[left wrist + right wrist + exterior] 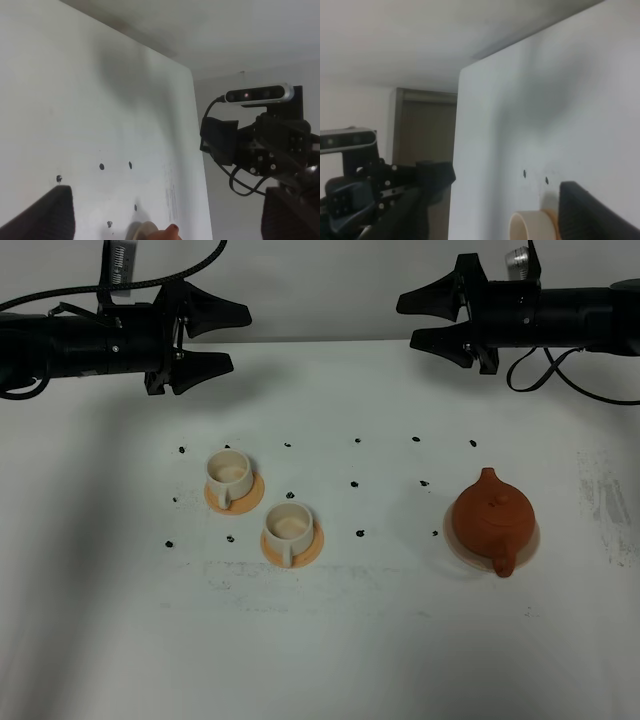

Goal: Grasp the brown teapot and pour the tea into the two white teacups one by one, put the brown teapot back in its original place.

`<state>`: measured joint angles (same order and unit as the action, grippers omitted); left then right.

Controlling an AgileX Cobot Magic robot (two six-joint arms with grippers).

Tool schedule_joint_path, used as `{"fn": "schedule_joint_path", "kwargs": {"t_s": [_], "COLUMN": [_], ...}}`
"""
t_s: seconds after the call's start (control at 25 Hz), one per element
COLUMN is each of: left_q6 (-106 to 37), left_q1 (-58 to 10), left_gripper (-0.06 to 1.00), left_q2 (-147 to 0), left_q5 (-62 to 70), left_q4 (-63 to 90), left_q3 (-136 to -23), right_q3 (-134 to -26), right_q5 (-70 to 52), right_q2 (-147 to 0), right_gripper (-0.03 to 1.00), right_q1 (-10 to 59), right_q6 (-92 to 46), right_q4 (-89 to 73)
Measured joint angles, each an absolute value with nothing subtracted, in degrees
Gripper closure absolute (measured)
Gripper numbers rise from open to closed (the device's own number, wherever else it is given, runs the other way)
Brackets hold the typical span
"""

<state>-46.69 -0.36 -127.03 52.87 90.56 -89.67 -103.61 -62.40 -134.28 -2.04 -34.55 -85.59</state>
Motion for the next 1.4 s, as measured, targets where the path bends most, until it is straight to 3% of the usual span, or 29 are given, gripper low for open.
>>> {"fn": "schedule_joint_path", "kwargs": {"t_s": [0.8,1.2,1.4], "left_q6": [-50.4,-48.6,-48.6], "left_q1": [-0.4,-1.5,-2.1], "left_gripper": [0.23,0.34,0.35], "left_q2": [-126.6,-115.5,-109.7], "left_q5": [52.9,43.7,38.4], "left_q4": [89.8,62.0,59.0], "left_q3": [-89.7,-91.5,-88.9], "right_q3": [-104.8,-110.5,-110.5], "right_q5": [-63.8,-58.7,-56.8], "right_q2": [-134.2,-123.7,-119.7], "right_gripper": [0.43,0.43,0.43], "right_q1": [-2.0,-2.0,-2.0], "right_q6": [-39.1,-39.4,-37.6], "right_q4": [-85.6,-63.3,-55.4]}}
